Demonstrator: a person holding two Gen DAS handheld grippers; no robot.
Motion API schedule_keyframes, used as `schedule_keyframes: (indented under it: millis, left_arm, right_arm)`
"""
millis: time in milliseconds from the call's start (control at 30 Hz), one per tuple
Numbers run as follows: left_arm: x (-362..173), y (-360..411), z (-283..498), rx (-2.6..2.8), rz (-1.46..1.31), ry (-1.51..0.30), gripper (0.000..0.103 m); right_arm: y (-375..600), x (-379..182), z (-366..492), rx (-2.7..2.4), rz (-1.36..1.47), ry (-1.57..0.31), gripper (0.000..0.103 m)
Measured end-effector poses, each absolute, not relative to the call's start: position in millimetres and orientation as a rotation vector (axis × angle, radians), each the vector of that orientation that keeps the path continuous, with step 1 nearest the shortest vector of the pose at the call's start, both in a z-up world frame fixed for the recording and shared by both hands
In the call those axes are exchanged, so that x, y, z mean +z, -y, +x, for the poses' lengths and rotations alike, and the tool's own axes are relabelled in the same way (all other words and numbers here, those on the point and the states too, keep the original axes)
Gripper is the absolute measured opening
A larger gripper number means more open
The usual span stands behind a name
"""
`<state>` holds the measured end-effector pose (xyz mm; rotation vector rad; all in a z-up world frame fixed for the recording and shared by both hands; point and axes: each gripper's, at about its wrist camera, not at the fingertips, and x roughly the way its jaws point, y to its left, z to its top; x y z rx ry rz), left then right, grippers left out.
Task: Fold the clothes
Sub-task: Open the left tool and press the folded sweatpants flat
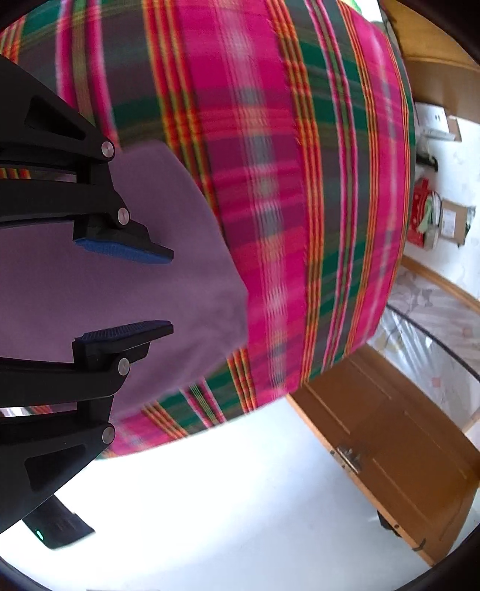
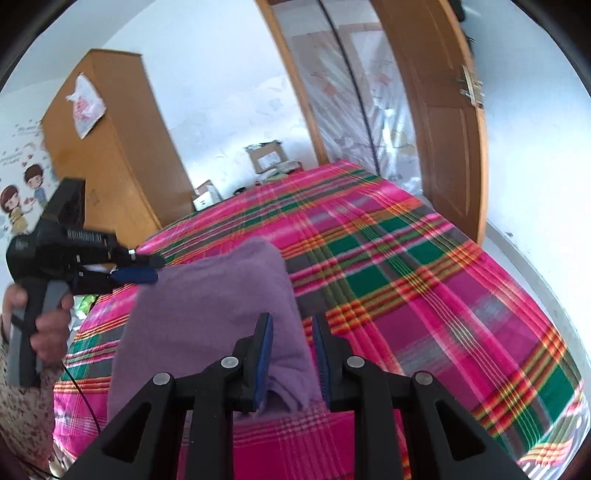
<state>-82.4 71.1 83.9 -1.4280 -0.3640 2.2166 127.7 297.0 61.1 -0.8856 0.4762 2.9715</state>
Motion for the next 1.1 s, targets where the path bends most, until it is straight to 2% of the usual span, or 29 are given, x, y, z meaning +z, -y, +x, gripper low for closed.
schedule_keyframes:
  millis: [267, 367, 467, 600, 733, 833, 1000, 1100]
  left_arm:
    - [70.8, -46.5, -63.1, 2.247, -1.414, 0.418, 0.033]
    - [65.5, -40.3, -61.9, 2.233, -1.426, 0.468, 0.033]
    - [62.7, -35.3, -60.1, 2.233, -1.428, 0.495, 0.033]
    - [59.5, -29.6, -57.4, 2.231, -1.435, 0.513, 0.033]
    - [56.9, -24.0, -50.1, 2.239, -1.440, 0.510, 0.033]
    - [55.3, -20.8, -43.4, 2.248, -1.443, 0.495, 0.040]
    - [47.6, -17.1, -35.0, 2.208, -1.465, 0.494, 0.041]
    - [40.9, -14.7, -34.6, 2.153, -1.473, 0.554, 0.052]
  right_arm:
    - [-283.0, 37.6, 118.9, 2.976, -1.029, -0.334, 0.023]
    - [-291.1, 26.3, 126.7, 2.961, -1.051, -0.382, 0.025]
    - [-300.4, 21.5, 134.3, 2.939, -1.056, -0.438, 0.034]
    - [-309.6, 17.1, 142.4, 2.925, -1.072, -0.515, 0.035]
    - [-307.1, 28.9, 144.2, 2.927, -1.083, -0.423, 0.035]
    - [-309.1, 45.4, 139.8, 2.971, -1.050, -0.433, 0.035]
    - [-307.3, 68.7, 114.6, 3.070, -1.077, -0.456, 0.035]
    - [-302.4, 68.9, 96.7, 3.099, -1.187, -0.409, 0.035]
